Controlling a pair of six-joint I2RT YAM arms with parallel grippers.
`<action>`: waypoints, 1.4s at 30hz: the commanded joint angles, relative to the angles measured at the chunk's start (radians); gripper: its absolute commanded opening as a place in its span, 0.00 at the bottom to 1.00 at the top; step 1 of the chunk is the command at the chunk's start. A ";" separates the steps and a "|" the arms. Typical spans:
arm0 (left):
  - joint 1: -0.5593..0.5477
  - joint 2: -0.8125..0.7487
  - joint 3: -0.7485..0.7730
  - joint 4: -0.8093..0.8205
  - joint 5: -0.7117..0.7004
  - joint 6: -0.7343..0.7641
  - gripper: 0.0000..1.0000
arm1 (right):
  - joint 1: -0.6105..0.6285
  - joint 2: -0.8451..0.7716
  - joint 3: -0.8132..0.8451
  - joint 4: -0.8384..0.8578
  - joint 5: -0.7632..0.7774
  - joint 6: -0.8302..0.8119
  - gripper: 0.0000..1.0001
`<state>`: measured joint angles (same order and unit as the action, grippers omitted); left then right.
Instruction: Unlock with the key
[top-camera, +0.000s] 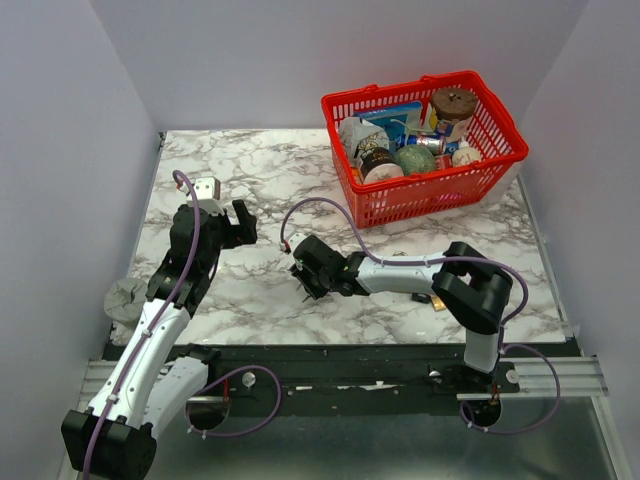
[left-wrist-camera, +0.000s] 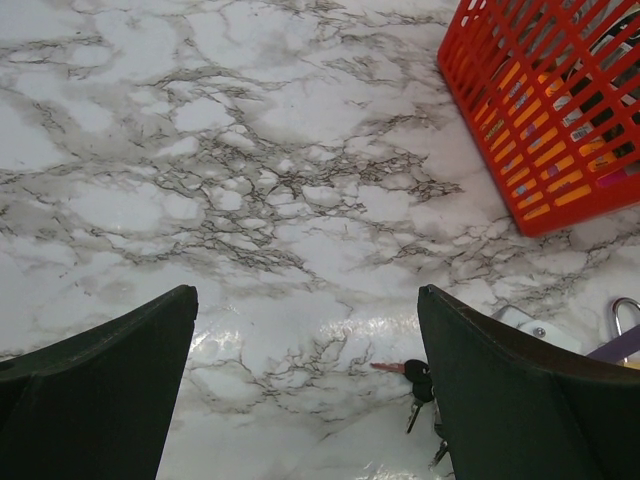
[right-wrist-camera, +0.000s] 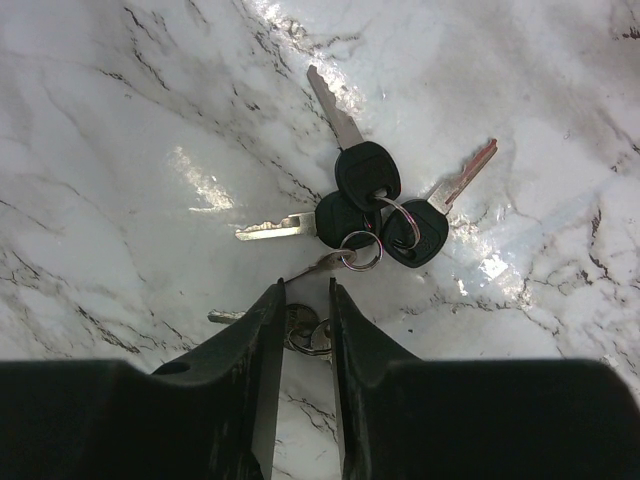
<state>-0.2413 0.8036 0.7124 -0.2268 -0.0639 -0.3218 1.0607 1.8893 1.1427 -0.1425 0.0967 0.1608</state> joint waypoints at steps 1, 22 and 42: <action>0.008 -0.007 0.022 -0.003 0.045 0.003 0.99 | 0.008 -0.007 -0.008 -0.005 0.005 0.028 0.17; 0.008 -0.006 0.019 0.000 0.062 0.003 0.99 | 0.008 -0.061 -0.017 -0.071 0.060 0.029 0.49; 0.008 -0.006 0.022 -0.005 0.061 0.001 0.99 | 0.008 -0.018 0.040 -0.170 -0.012 0.190 0.46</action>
<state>-0.2413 0.8036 0.7124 -0.2268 -0.0242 -0.3218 1.0607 1.8404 1.1450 -0.2867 0.1127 0.3172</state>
